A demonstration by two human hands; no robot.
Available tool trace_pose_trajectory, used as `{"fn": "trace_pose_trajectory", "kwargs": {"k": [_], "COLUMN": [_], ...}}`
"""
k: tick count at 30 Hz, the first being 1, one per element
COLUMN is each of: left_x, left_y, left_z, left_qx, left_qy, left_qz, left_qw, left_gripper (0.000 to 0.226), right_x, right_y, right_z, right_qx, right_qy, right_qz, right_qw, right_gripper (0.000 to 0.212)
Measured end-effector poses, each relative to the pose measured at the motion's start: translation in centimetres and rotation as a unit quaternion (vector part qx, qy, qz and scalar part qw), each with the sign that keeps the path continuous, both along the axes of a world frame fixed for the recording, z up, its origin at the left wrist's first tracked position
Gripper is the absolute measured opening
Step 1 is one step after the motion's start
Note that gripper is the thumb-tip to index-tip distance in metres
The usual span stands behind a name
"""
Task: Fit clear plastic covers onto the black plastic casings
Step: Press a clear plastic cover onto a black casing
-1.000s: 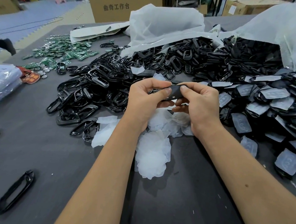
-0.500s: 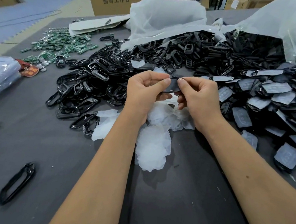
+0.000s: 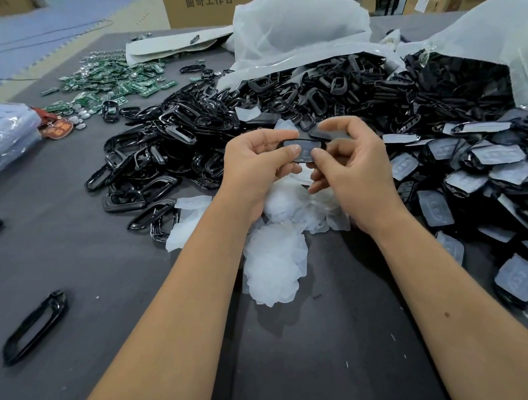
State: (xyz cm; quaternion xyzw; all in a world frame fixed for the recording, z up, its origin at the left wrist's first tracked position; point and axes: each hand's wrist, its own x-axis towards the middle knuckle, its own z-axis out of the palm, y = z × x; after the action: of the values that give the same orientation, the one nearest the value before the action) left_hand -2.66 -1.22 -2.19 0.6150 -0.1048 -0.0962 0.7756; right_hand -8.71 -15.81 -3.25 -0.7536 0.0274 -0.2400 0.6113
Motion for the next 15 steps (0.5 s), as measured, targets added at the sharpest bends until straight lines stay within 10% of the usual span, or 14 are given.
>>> {"fn": "trace_pose_trajectory", "kwargs": {"k": [9,12,15], "left_x": [0.67,0.69,0.5], "left_y": [0.8,0.62,0.15], "left_z": [0.58,0.62,0.46], "left_qx": [-0.14,-0.174,-0.154], "left_qy": [0.14,0.144,0.099], "left_qz": [-0.011,-0.037,-0.033], "left_qw": [0.98,0.973,0.983], "left_gripper": [0.014,0.036,0.014], "right_x": [-0.2,-0.15,0.01], "right_y": [0.61,0.83,0.95], "right_z": [0.47,0.48,0.55], "right_qx": [-0.239,-0.147,0.044], "right_qy": [-0.089,-0.072,-0.029], "right_qz": [-0.031,-0.051,-0.022], "right_qw": [0.966,0.985,0.998], "right_gripper": [0.021,0.009,0.006]}}
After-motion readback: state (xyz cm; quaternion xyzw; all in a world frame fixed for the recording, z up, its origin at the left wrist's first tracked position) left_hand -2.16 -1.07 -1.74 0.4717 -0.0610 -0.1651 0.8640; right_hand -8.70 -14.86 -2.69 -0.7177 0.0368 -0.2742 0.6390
